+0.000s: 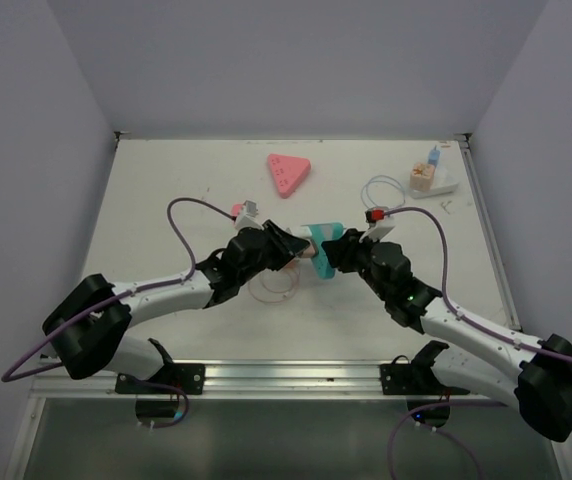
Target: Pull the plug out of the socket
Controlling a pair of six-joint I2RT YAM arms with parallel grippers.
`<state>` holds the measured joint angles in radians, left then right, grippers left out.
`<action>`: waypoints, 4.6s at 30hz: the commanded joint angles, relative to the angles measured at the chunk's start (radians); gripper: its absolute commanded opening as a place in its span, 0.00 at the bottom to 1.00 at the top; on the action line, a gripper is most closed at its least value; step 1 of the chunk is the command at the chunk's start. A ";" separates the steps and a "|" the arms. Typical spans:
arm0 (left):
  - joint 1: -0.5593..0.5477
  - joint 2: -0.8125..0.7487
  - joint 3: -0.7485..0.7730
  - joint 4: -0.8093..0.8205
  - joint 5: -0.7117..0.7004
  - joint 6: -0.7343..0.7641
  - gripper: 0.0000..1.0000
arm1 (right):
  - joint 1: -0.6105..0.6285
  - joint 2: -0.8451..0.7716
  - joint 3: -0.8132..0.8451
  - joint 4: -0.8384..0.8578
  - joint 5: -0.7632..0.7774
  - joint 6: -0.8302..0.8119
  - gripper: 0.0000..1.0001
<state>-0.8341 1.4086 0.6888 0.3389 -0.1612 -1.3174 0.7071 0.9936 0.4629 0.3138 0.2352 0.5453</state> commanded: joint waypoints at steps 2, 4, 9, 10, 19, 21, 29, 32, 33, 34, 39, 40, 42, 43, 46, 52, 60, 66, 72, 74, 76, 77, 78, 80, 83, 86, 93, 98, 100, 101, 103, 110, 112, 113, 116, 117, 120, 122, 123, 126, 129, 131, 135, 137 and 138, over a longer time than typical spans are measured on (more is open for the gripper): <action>-0.010 -0.066 -0.021 0.035 -0.003 -0.005 0.00 | -0.006 -0.032 -0.010 0.051 0.231 0.005 0.00; -0.010 -0.085 -0.023 0.029 0.005 0.001 0.00 | -0.008 -0.032 -0.027 0.033 0.310 0.011 0.00; -0.008 -0.132 -0.038 0.002 -0.011 0.012 0.00 | -0.009 -0.021 -0.041 0.004 0.429 -0.007 0.00; -0.008 -0.148 -0.046 -0.004 -0.014 0.009 0.00 | -0.009 -0.019 -0.047 0.004 0.450 -0.010 0.00; 0.001 -0.246 -0.052 -0.099 -0.003 0.056 0.00 | -0.031 0.023 -0.058 0.030 0.464 -0.007 0.00; 0.012 -0.281 -0.060 -0.119 0.008 0.084 0.00 | -0.038 0.019 -0.064 0.044 0.446 -0.008 0.00; 0.219 -0.332 -0.211 -0.149 0.123 0.248 0.00 | -0.083 -0.036 -0.072 0.070 0.290 -0.019 0.00; 0.318 -0.278 -0.239 -0.121 0.182 0.317 0.00 | -0.089 -0.044 -0.060 0.077 0.219 -0.015 0.00; 0.358 -0.237 -0.245 -0.110 0.198 0.334 0.00 | -0.089 -0.044 -0.056 0.077 0.204 -0.015 0.00; 0.375 -0.218 -0.255 -0.085 0.225 0.345 0.00 | -0.090 -0.049 -0.049 0.077 0.181 -0.018 0.00; 0.451 -0.122 -0.334 0.069 0.298 0.357 0.00 | -0.093 -0.056 -0.032 0.076 0.116 -0.031 0.00; 0.455 -0.114 -0.337 0.078 0.299 0.363 0.02 | -0.093 -0.058 -0.027 0.076 0.105 -0.033 0.00; 0.461 -0.094 -0.348 0.094 0.287 0.376 0.08 | -0.092 -0.055 -0.017 0.076 0.078 -0.036 0.00; 0.464 -0.091 -0.353 0.100 0.287 0.377 0.11 | -0.092 -0.053 -0.013 0.076 0.072 -0.038 0.00; 0.480 -0.088 -0.379 0.117 0.290 0.377 0.25 | -0.092 -0.044 -0.006 0.076 0.050 -0.039 0.00; 0.500 -0.160 -0.396 0.072 0.296 0.383 0.74 | -0.093 -0.038 0.010 0.079 0.009 -0.044 0.00; 0.500 -0.359 -0.289 -0.182 0.232 0.437 1.00 | -0.090 -0.042 0.051 0.079 -0.108 -0.058 0.00; 0.495 -0.393 -0.184 -0.248 0.348 0.393 1.00 | -0.090 -0.046 0.069 0.097 -0.180 -0.035 0.00; 0.374 -0.355 -0.092 -0.215 0.299 0.337 1.00 | -0.090 -0.041 0.068 0.120 -0.215 -0.008 0.00; 0.290 -0.306 -0.052 -0.224 0.255 0.380 1.00 | -0.089 -0.039 0.072 0.123 -0.224 -0.007 0.00; 0.241 -0.275 -0.005 -0.221 0.252 0.446 1.00 | -0.089 -0.038 0.075 0.122 -0.232 -0.008 0.00; 0.230 -0.257 0.008 -0.209 0.247 0.476 1.00 | -0.089 -0.039 0.077 0.117 -0.231 -0.013 0.00; 0.221 -0.251 0.026 -0.207 0.241 0.509 1.00 | -0.089 -0.039 0.083 0.110 -0.232 -0.024 0.00; 0.202 -0.246 0.043 -0.207 0.229 0.614 0.99 | -0.089 -0.039 0.095 0.093 -0.264 -0.042 0.00; 0.194 -0.241 0.075 -0.236 0.229 0.768 0.97 | -0.089 -0.029 0.117 0.064 -0.298 -0.079 0.00; 0.175 -0.232 0.106 -0.273 0.230 0.926 0.95 | -0.089 -0.024 0.126 0.050 -0.321 -0.103 0.00; 0.112 -0.200 0.110 -0.302 0.219 1.087 0.88 | -0.089 -0.026 0.152 0.022 -0.343 -0.137 0.00; 0.070 -0.177 0.132 -0.317 0.207 1.130 0.81 | -0.089 -0.024 0.160 0.010 -0.352 -0.150 0.00; 0.050 -0.169 0.143 -0.324 0.178 1.147 0.79 | -0.089 -0.023 0.161 0.010 -0.358 -0.150 0.00; 0.044 -0.166 0.144 -0.325 0.166 1.153 0.78 | -0.089 -0.020 0.163 0.010 -0.362 -0.150 0.00; 0.030 -0.158 0.149 -0.324 0.166 1.161 0.75 | -0.089 -0.019 0.164 0.013 -0.372 -0.150 0.00; -0.003 -0.122 0.169 -0.322 0.117 1.178 0.64 | -0.089 -0.026 0.163 0.011 -0.373 -0.154 0.00; -0.008 -0.123 0.169 -0.324 0.109 1.176 0.58 | -0.089 -0.029 0.161 0.011 -0.367 -0.156 0.00; -0.008 -0.123 0.169 -0.325 0.109 1.176 0.55 | -0.089 -0.029 0.157 0.013 -0.363 -0.160 0.00; -0.008 -0.132 0.167 -0.328 0.111 1.176 0.40 | -0.089 -0.023 0.152 0.013 -0.358 -0.168 0.00; -0.010 -0.135 0.167 -0.330 0.111 1.179 0.35 | -0.089 -0.016 0.151 0.013 -0.347 -0.171 0.00; -0.010 -0.146 0.167 -0.336 0.103 1.181 0.09 | -0.089 -0.006 0.140 0.001 -0.276 -0.192 0.00; -0.008 -0.158 0.170 -0.337 0.103 1.182 0.00 | -0.089 -0.004 0.119 -0.013 -0.219 -0.215 0.00; -0.008 -0.161 0.170 -0.337 0.101 1.185 0.00 | -0.089 -0.004 0.114 -0.016 -0.165 -0.223 0.00; -0.008 -0.186 0.170 -0.385 0.104 1.192 0.00 | -0.089 0.007 0.106 -0.053 -0.091 -0.261 0.00; -0.008 -0.212 0.167 -0.400 0.097 1.192 0.00 | -0.089 0.026 0.103 -0.085 0.004 -0.285 0.00; -0.008 -0.229 0.169 -0.413 0.097 1.192 0.00 | -0.090 0.048 0.102 -0.097 0.076 -0.295 0.00; -0.008 -0.260 0.175 -0.448 0.097 1.192 0.00 | -0.090 0.069 0.102 -0.113 0.154 -0.295 0.00; -0.008 -0.283 0.179 -0.472 0.094 1.189 0.00 | -0.090 0.079 0.106 -0.120 0.179 -0.294 0.00; -0.010 -0.289 0.184 -0.480 0.092 1.187 0.00 | -0.090 0.083 0.106 -0.122 0.185 -0.292 0.00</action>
<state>-0.8337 1.2140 0.8173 -0.1020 -0.0681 -0.1520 0.6720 1.0412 0.5591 0.2691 0.0891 0.3309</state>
